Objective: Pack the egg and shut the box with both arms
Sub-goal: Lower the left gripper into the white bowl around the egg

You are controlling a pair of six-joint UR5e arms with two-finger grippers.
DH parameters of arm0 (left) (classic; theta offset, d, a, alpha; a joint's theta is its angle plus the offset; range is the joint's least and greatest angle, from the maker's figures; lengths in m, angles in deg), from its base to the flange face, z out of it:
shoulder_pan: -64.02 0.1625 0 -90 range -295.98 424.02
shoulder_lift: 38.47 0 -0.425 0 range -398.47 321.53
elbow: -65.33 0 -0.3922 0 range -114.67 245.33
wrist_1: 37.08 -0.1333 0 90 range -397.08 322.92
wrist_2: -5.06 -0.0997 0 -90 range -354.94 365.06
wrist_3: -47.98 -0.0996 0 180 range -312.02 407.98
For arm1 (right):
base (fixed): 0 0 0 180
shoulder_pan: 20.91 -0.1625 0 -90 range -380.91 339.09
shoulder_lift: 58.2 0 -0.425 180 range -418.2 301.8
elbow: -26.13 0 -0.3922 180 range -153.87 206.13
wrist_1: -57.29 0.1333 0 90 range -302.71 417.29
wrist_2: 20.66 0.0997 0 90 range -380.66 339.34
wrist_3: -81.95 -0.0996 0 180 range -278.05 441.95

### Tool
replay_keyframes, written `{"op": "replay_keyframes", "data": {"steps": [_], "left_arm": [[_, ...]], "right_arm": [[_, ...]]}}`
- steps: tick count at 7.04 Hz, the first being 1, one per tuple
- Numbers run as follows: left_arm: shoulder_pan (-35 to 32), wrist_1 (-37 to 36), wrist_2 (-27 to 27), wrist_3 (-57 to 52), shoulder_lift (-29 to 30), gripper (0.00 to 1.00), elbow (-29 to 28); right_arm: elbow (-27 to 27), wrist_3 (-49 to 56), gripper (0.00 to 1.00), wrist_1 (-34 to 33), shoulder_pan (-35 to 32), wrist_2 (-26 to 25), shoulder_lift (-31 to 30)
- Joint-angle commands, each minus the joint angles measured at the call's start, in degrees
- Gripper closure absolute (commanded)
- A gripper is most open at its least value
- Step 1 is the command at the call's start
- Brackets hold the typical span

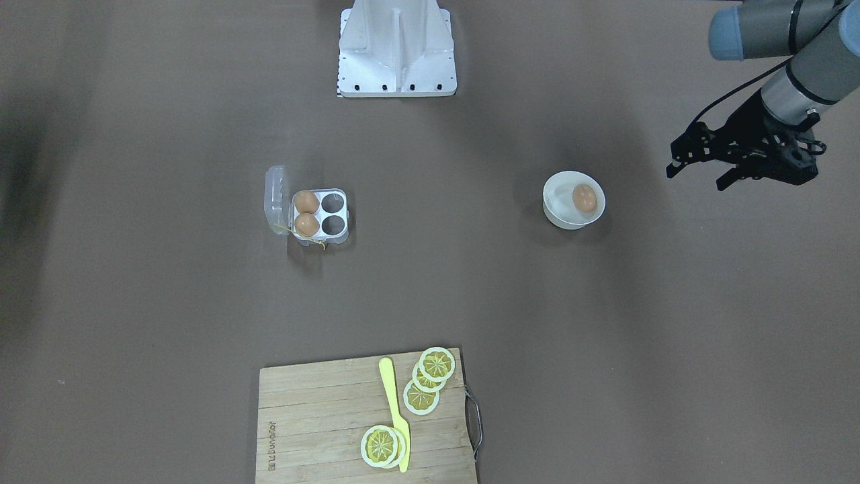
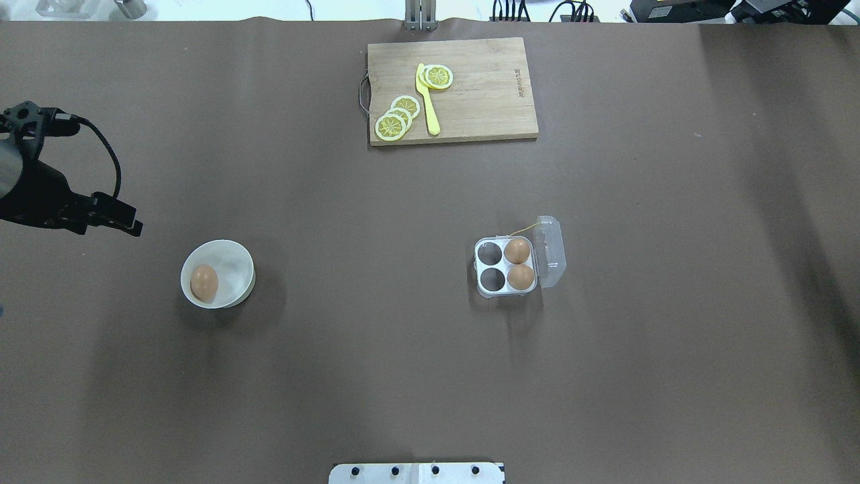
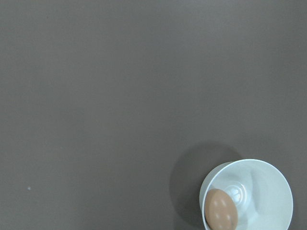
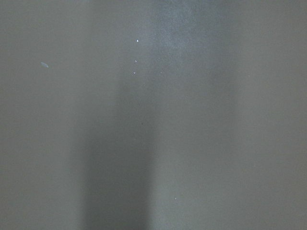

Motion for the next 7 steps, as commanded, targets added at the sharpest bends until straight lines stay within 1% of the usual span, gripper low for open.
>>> {"op": "replay_keyframes", "data": {"steps": [1, 2, 3, 4, 5, 7], "left_arm": [[4.34, -0.07, -3.0, 2.52, 1.04, 0.03, 0.01], [4.7, -0.16, -3.02, 2.7, 2.17, 0.03, -0.34], [6.53, -0.16, -3.02, 3.83, 3.57, 0.06, -1.21], [7.34, -0.86, -3.02, 4.02, 6.63, 0.09, -3.4], [8.04, -0.95, -3.02, 4.02, 7.88, 0.12, -4.46], [8.49, -0.95, -3.02, 3.93, 8.07, 0.18, -5.26]], "right_arm": [[-0.09, 0.0, 0.0, 0.0, 0.0, 0.0, -0.09], [0.0, 0.09, 0.0, 0.0, 0.0, 0.0, -0.09], [0.0, 0.09, 0.0, 0.0, 0.0, 0.0, -0.09], [0.0, 0.09, 0.0, 0.0, 0.0, 0.0, -0.09], [0.09, 0.09, 0.0, 0.0, 0.0, 0.0, -0.09], [0.09, 0.09, 0.0, 0.0, 0.0, -0.09, -0.27]]}}
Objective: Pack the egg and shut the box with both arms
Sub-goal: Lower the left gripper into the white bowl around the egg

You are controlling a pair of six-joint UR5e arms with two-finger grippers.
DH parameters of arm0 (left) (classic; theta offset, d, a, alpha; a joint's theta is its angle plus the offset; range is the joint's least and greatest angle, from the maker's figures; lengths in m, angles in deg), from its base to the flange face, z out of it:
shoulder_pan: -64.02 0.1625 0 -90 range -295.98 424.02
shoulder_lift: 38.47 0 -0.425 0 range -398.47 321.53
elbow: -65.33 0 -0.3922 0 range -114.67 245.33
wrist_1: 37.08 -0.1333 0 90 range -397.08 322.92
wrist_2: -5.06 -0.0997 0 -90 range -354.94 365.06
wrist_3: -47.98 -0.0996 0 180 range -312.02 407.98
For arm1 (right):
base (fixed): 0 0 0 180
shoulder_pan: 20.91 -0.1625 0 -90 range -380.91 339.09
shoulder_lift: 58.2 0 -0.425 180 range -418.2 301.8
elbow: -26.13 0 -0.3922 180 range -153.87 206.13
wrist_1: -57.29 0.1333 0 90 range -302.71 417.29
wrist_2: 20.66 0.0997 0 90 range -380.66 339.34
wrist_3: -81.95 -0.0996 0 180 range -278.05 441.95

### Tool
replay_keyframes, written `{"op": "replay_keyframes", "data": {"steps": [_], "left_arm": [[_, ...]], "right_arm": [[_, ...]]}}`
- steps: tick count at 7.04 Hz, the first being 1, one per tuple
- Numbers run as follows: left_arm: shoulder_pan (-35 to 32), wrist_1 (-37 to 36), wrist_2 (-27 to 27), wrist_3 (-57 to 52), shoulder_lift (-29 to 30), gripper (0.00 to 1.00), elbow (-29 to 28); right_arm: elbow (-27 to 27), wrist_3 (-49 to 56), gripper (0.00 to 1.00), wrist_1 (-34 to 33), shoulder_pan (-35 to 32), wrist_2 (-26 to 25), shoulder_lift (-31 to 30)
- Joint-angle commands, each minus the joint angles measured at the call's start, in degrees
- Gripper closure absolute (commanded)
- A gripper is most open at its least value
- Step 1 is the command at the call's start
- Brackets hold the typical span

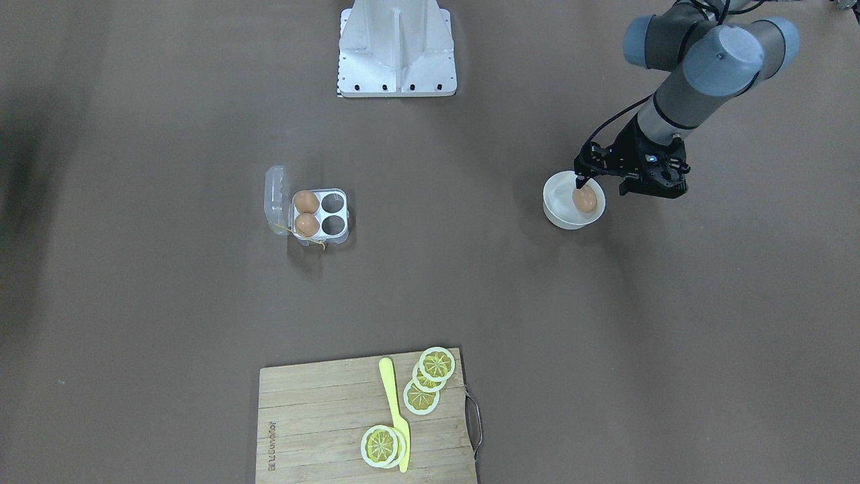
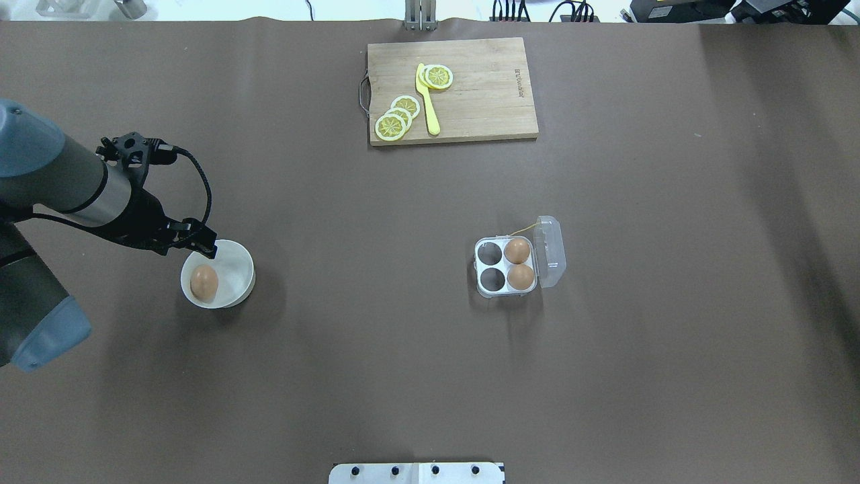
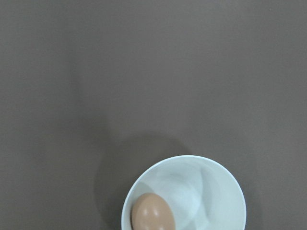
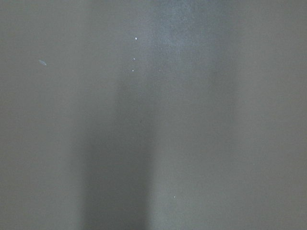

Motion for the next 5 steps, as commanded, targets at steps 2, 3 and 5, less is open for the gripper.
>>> {"op": "replay_keyframes", "data": {"steps": [2, 3, 5], "left_arm": [[0.7, -0.04, 0.0, -0.31, 1.16, 0.19, -2.3], [1.05, -0.04, 0.0, -0.31, 1.51, 0.2, -2.48], [1.23, -0.04, 0.0, -0.31, 2.13, 0.21, -3.19]], "right_arm": [[0.02, 0.0, 0.0, 0.0, 0.0, -0.07, 0.03], [0.02, 0.0, 0.0, 0.0, 0.0, -0.15, 0.03], [0.01, 0.0, 0.0, 0.0, 0.0, -0.24, 0.03]]}}
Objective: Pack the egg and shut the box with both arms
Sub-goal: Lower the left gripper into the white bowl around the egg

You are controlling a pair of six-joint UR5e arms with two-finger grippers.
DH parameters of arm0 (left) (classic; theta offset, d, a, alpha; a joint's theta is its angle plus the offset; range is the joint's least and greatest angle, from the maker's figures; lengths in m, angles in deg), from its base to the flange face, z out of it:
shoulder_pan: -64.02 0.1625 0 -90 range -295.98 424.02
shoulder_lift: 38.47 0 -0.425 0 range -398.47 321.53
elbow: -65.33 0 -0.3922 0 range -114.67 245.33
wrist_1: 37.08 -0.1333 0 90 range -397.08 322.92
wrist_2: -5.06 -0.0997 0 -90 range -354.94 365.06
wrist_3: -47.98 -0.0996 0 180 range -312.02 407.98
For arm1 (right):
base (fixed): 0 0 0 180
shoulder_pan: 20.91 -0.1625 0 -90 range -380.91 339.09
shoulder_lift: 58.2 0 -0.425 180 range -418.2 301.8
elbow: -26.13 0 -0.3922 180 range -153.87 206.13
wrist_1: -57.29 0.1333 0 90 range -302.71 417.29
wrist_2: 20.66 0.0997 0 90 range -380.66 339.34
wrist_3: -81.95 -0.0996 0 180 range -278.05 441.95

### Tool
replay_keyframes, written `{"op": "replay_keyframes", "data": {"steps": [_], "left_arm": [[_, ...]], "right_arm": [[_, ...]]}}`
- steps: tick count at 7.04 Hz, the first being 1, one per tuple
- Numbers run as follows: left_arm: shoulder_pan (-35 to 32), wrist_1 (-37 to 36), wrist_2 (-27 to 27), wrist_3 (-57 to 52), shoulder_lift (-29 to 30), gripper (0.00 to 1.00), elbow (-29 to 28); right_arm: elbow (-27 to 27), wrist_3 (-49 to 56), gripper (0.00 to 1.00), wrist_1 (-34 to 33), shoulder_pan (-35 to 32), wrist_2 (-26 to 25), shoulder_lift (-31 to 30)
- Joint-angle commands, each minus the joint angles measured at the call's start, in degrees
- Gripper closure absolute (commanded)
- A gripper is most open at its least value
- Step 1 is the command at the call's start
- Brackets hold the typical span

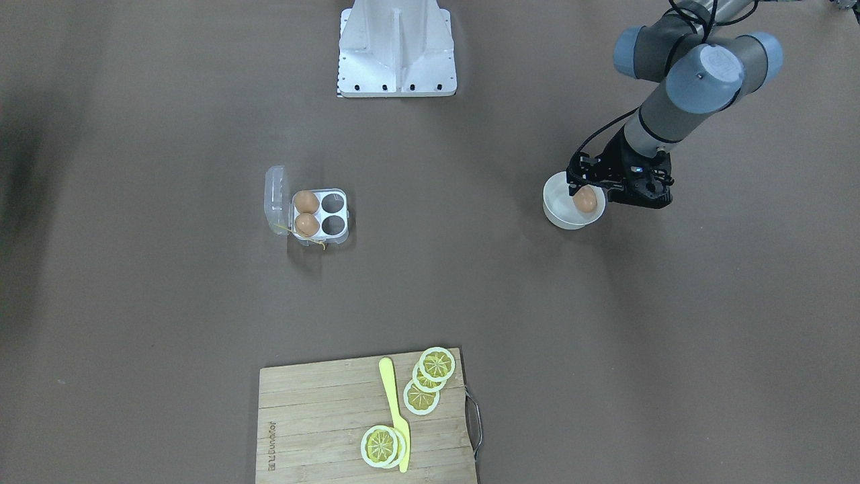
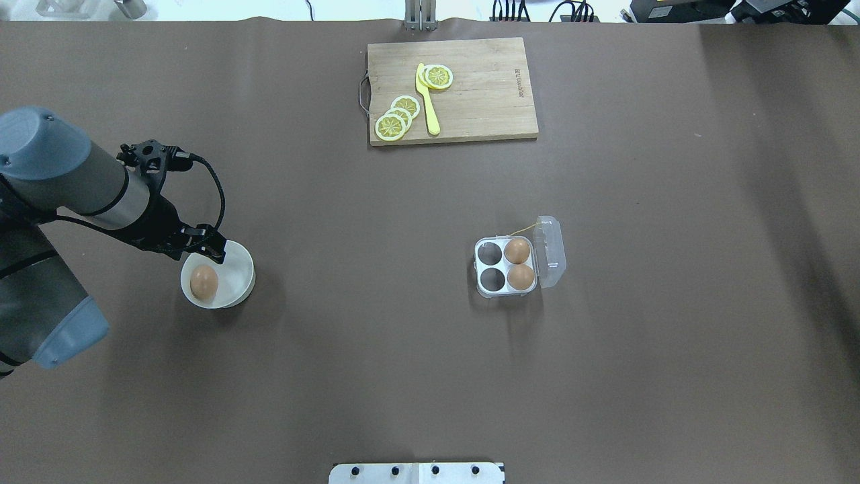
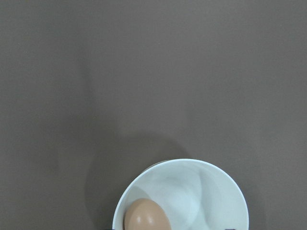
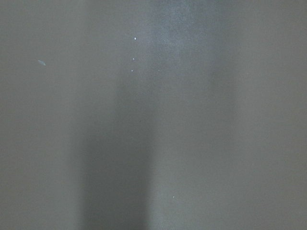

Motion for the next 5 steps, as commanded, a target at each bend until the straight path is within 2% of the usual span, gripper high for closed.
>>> {"op": "replay_keyframes", "data": {"steps": [1, 5], "left_arm": [[0.63, 0.09, -0.09, 0.08, 0.41, 0.21, -0.86], [1.78, 0.18, -0.09, 0.08, 0.41, 0.22, -1.74]], "right_arm": [[-0.07, 0.0, 0.0, 0.0, 0.0, -0.17, 0.01], [-0.07, 0.09, 0.0, 0.09, 0.0, -0.34, -0.08]]}}
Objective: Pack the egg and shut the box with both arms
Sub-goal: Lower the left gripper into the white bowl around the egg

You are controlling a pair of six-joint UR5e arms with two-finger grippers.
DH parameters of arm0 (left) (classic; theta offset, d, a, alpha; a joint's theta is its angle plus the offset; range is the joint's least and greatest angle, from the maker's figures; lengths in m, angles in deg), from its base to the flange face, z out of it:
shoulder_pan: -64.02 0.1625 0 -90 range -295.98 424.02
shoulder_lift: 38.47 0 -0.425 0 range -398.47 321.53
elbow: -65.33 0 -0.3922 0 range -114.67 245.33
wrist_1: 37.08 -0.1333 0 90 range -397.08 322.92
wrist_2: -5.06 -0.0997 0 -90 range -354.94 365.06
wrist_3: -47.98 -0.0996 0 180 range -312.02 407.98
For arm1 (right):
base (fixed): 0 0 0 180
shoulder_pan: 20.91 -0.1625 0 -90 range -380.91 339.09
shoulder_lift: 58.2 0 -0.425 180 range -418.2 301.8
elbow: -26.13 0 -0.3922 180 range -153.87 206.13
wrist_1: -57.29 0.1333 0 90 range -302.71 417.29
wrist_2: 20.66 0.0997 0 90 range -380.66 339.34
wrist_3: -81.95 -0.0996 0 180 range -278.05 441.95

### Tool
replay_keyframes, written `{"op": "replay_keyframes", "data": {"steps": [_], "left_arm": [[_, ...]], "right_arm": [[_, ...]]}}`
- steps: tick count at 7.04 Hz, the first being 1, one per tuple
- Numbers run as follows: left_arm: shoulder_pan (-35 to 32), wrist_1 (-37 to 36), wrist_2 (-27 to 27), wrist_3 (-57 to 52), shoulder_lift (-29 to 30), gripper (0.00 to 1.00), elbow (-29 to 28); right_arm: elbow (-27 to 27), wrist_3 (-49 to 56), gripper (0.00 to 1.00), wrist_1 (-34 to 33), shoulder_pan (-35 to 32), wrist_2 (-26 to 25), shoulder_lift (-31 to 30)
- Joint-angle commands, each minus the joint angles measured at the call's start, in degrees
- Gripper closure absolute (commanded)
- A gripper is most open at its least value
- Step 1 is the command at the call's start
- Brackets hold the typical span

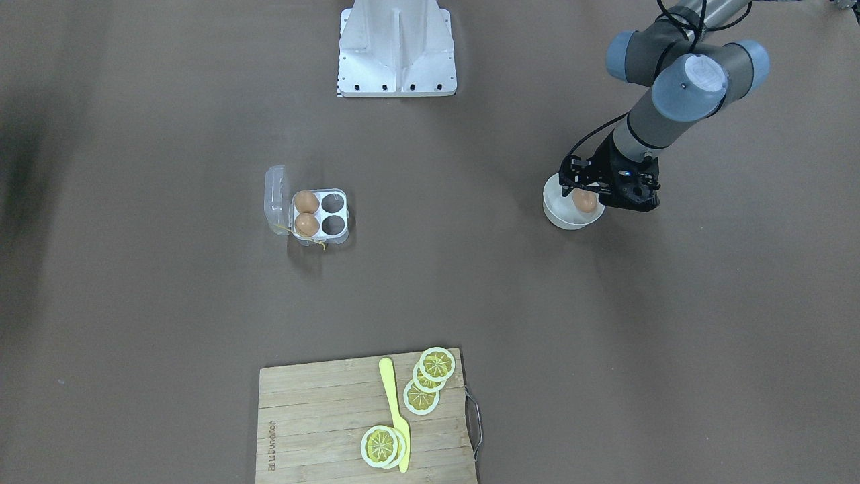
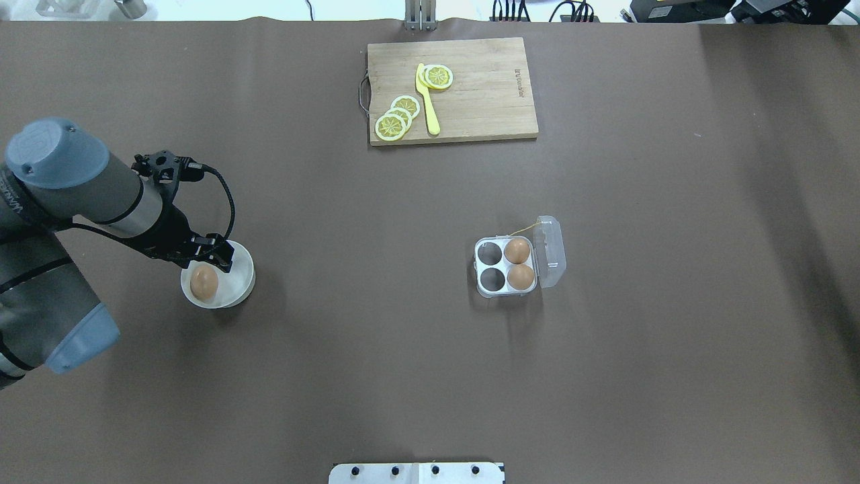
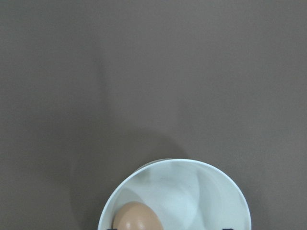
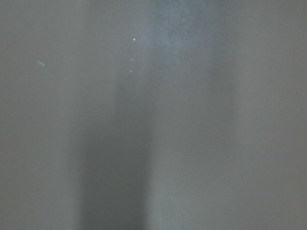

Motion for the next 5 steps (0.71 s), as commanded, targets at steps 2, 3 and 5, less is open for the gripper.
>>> {"op": "replay_keyframes", "data": {"steps": [2, 3, 5], "left_arm": [[0.48, 0.33, 0.0, 0.0, -0.32, 0.24, -0.73], [0.83, 0.16, 0.0, 0.17, -0.23, 0.24, -0.73], [1.27, 0.16, 0.0, 0.18, -0.32, 0.25, -0.73]], "right_arm": [[-0.09, -0.02, 0.0, 0.01, 0.0, -0.04, -0.08], [-0.18, -0.02, 0.0, 0.01, 0.0, -0.13, -0.08], [-0.18, -0.02, 0.0, 0.01, 0.0, -0.13, 0.01]]}}
